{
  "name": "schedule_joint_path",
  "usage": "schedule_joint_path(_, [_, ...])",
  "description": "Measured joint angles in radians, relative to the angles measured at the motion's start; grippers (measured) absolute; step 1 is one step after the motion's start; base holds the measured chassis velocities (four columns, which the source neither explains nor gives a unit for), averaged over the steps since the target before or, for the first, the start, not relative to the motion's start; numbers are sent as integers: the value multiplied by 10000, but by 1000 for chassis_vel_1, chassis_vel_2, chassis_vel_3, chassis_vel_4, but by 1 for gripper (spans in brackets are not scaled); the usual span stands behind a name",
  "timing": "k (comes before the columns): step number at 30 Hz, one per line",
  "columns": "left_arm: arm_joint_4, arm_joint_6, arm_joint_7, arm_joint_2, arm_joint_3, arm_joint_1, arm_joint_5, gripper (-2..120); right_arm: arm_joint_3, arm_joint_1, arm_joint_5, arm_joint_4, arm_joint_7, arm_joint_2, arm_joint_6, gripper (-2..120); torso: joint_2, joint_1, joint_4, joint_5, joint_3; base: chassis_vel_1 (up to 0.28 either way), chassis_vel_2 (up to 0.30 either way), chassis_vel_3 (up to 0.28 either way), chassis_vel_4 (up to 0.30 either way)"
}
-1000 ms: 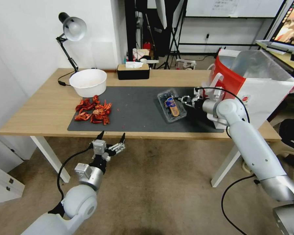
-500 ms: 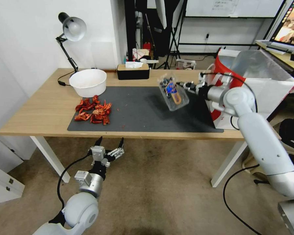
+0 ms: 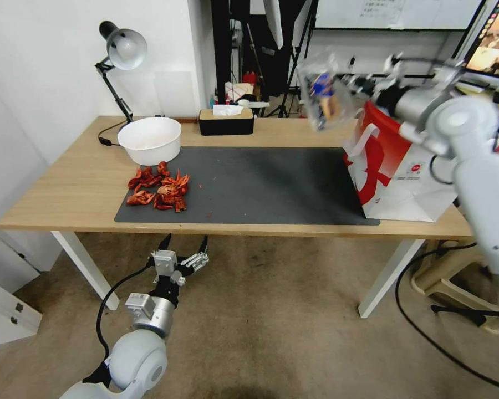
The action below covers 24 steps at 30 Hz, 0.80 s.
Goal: Close the takeout container lid, then place the container into the takeout bag.
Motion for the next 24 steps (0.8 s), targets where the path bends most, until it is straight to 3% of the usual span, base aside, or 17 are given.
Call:
schedule_joint_path(8, [-3, -1, 0, -9, 10, 4, -2, 100, 203, 453, 180, -148, 617, -437, 30, 0, 0, 0, 1, -2, 0, 0, 0, 0, 0])
schedule_joint_path(15, [-17, -1, 0, 1, 104, -34, -14, 100, 939, 366, 225, -336, 1260, -1532, 64, 0, 0, 0, -2, -1, 0, 0, 0, 0, 0])
schedule_joint_path(19, [-4, 5, 16, -38, 242, -82, -14, 100, 1800, -1044, 144, -116, 1225, -2182, 39, 0, 0, 0, -3, 0, 0, 0, 0, 0, 0])
schedule_joint_path(24, [-2, 40, -19, -41, 317, -92, 30, 100, 2411, -2314, 105, 182, 1215, -2144, -4, 0, 1, 0, 0, 0, 1, 0, 0, 0, 0])
